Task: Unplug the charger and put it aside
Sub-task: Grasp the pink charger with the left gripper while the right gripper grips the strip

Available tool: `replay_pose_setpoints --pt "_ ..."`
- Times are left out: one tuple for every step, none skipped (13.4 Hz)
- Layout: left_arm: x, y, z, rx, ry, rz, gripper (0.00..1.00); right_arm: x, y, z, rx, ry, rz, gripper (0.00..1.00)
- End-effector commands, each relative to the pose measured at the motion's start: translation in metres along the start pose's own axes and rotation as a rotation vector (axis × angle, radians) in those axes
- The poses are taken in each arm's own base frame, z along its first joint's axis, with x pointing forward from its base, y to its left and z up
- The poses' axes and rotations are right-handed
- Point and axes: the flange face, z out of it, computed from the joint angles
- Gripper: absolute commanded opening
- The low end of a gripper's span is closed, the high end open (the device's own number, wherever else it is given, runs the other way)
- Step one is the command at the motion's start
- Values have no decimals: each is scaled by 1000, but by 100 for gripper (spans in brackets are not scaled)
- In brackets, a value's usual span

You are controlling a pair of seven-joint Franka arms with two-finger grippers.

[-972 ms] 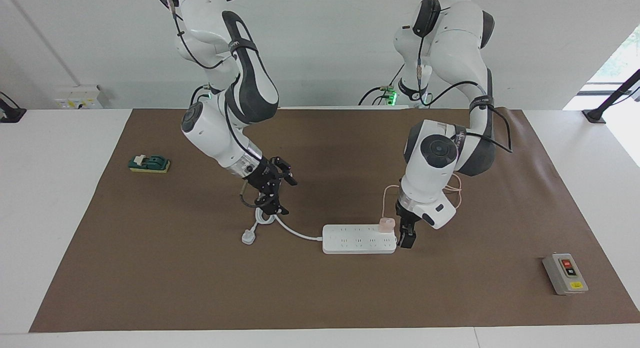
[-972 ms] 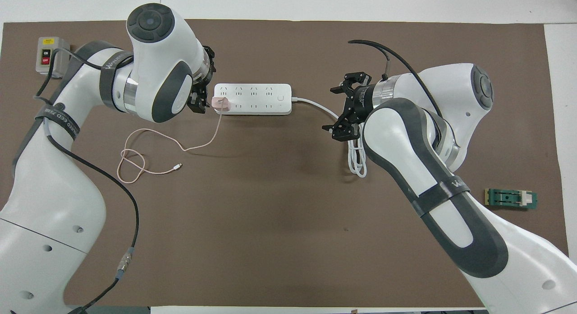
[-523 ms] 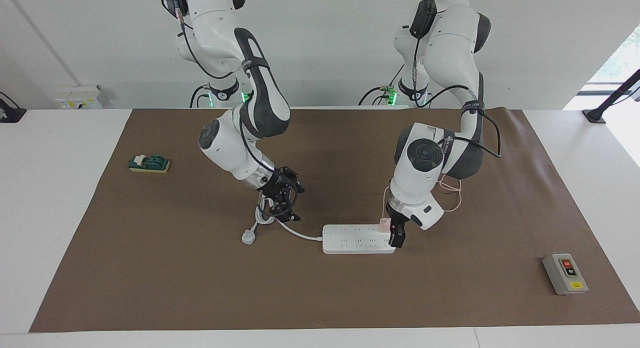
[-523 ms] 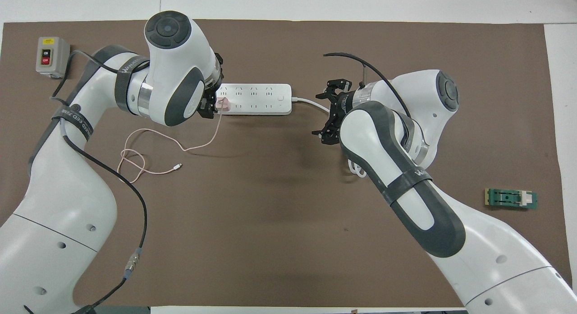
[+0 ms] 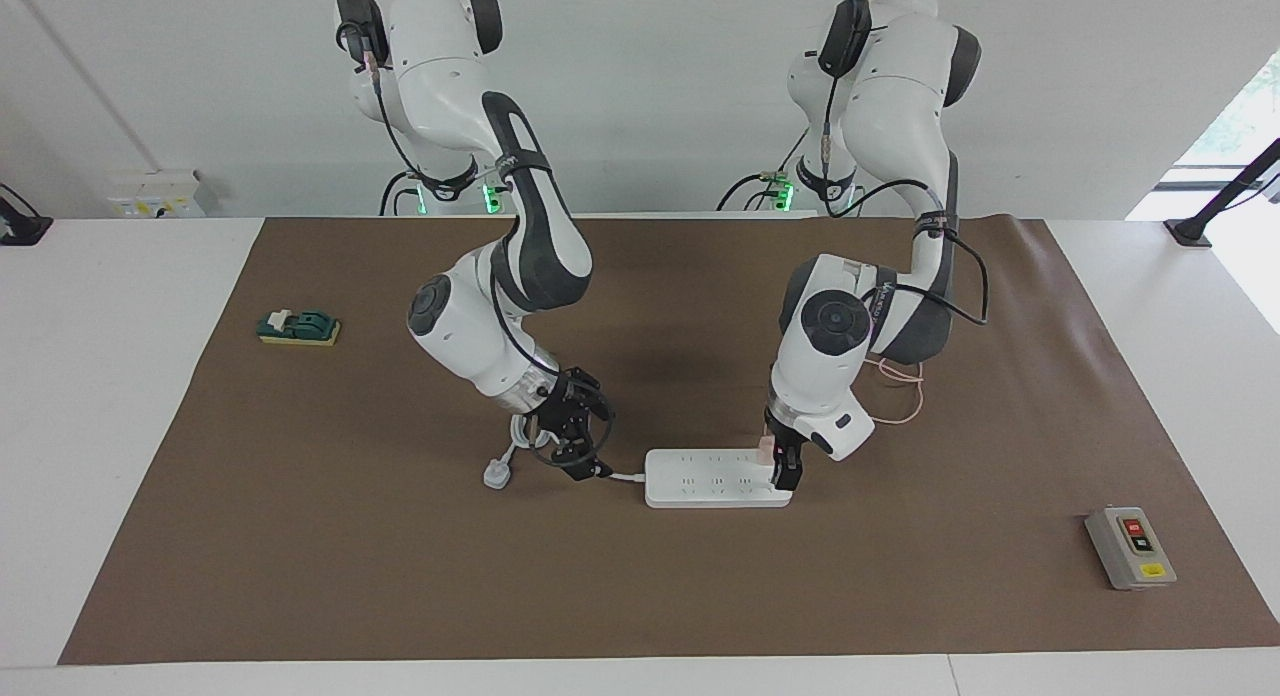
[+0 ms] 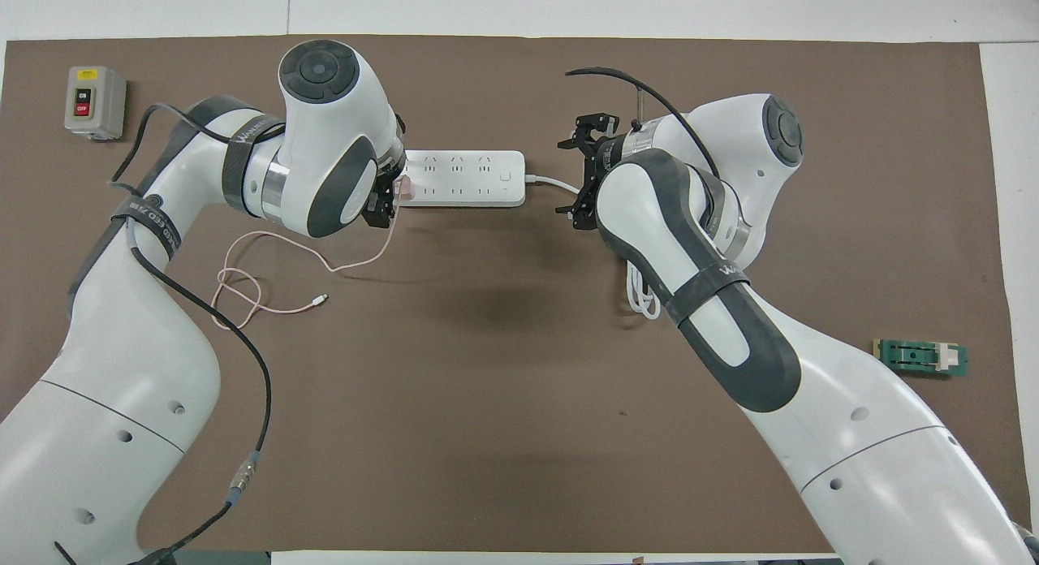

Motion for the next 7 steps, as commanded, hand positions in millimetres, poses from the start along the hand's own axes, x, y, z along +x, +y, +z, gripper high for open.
replay_pose_setpoints --pt "-1 -7 -3 -3 31 -17 97 -6 -1 7 -17 -27 -22 100" --pt "0 -8 -5 -1 32 -21 79 -5 1 9 -28 -29 -17 100" --pt "3 -7 -6 -4 29 -26 61 -5 3 10 -41 -31 -3 100" --pt "3 -6 -8 -8 27 -29 37 -11 8 15 -42 -43 17 100" --pt "3 -6 -8 -7 25 -32 15 -20 12 17 -49 -60 34 100" --pt "4 -6 -10 -10 23 -43 0 -20 11 17 -50 -52 21 100" --pt "5 -5 -9 -11 22 -48 0 -21 13 19 -50 -49 18 100"
